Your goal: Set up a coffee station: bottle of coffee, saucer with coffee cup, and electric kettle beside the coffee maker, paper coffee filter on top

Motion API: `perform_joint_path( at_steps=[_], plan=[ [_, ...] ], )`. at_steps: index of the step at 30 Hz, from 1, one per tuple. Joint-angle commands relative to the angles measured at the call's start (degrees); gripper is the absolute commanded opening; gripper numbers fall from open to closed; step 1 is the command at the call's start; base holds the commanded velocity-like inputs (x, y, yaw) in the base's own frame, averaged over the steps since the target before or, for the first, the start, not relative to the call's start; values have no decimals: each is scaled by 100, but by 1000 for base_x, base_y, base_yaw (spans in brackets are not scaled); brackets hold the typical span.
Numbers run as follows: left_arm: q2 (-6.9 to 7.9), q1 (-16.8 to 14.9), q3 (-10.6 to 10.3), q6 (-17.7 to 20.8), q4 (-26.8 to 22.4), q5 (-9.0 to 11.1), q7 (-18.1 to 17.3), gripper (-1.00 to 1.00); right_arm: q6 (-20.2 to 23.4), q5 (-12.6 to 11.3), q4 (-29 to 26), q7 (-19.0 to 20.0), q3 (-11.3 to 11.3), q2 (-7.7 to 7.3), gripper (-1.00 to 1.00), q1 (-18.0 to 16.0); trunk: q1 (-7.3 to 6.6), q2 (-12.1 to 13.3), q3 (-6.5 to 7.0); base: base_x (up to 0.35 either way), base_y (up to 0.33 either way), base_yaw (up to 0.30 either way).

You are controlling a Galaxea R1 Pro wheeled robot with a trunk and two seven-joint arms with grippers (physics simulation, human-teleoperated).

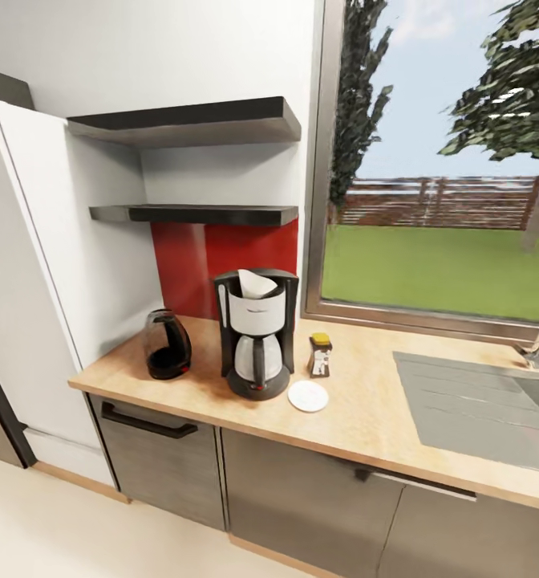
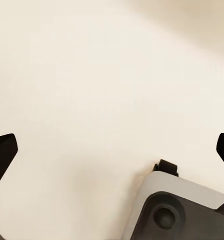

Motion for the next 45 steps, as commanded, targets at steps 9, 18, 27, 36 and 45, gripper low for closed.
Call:
perform_joint_path(
  at_steps=[9, 18, 27, 36, 45],
  plan=[
    [-7, -1, -53, -19, 8, 60, 12, 100, -3, 53, -7, -27, -52, 15, 100, -2, 4, -3, -2, 111, 311, 0],
    [-35, -1, -93, -31, -49, 23, 12, 100, 2, 53, -10, -23, -63, 4, 100, -2, 4, -3, 7, 3, 228, -132],
    [1, -65, -91, -1173, -491, -338, 12, 100, 2, 53, -5, -23, -66, 0, 100, -2, 4, -3, 18, -5, 19, -286],
    [-56, -67, -72, -1487, -2135, -508, 12, 100, 2, 53, 2, -22, -66, -6, 100, -2, 4, -3, -30, 0, 1, -161],
    [-7, -82, -66, -1468, -3653, -524, 6, 100, 26, 62, 8, -19, -66, -4, 100, -2, 4, -3, -37, 0, 0, -13]
  ],
)
